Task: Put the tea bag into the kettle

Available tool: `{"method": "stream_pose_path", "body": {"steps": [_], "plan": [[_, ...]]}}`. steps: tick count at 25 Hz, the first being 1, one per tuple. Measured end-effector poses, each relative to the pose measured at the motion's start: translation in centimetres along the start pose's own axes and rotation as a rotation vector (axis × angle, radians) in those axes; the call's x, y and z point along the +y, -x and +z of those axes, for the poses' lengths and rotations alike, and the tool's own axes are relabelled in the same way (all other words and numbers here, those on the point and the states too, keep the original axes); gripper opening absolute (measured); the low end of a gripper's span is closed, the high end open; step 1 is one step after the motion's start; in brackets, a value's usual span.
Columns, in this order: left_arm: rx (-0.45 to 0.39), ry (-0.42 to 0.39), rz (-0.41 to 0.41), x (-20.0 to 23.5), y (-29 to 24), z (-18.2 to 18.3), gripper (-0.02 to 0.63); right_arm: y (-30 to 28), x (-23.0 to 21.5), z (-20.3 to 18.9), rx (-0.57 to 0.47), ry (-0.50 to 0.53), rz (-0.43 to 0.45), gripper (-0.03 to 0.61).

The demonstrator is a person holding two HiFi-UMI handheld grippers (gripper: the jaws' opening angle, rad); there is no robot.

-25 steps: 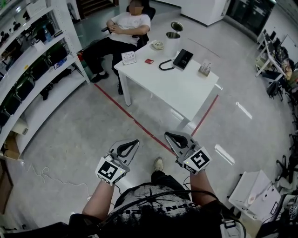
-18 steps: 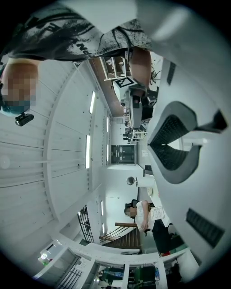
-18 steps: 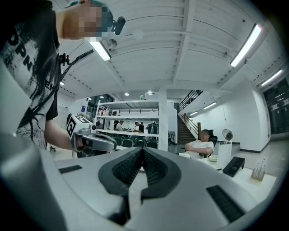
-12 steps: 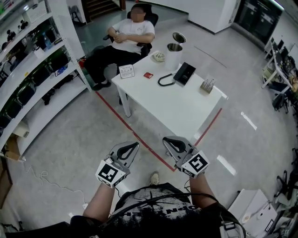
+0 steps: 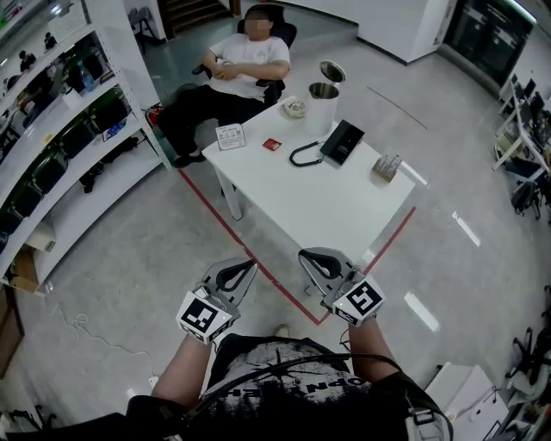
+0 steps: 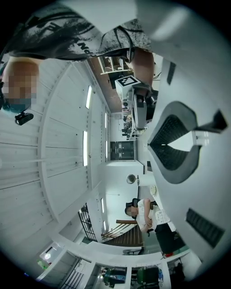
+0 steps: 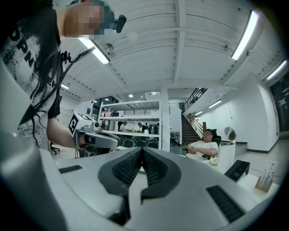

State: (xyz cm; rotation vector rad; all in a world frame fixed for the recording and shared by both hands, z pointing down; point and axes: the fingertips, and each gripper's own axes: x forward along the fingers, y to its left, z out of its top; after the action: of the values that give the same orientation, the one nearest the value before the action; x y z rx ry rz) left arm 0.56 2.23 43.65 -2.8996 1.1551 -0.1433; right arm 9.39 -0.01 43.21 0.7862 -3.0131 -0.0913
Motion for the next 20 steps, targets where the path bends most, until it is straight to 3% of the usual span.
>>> {"method": "stream_pose_path", "body": {"steps": [5,11,20], "plan": [[-0.005,-0.023,-0.01,0.3,-1.7,0.6,0.012,0.1,-1.7,-0.1,-0.008,-0.005,-0.001,0.011],[-0.012,0.006,0.012,1.6,-2.7,0.7,0.012,-0.5,-3.0,-0.1,-0.007,-0.005,-0.003,0.011],[-0.019,0.001,-0.028,4.4,-4.7,0.1,0.012,-2.4,-5.8,-0.7,0.0,-0.011,-0.034,0.011]]}}
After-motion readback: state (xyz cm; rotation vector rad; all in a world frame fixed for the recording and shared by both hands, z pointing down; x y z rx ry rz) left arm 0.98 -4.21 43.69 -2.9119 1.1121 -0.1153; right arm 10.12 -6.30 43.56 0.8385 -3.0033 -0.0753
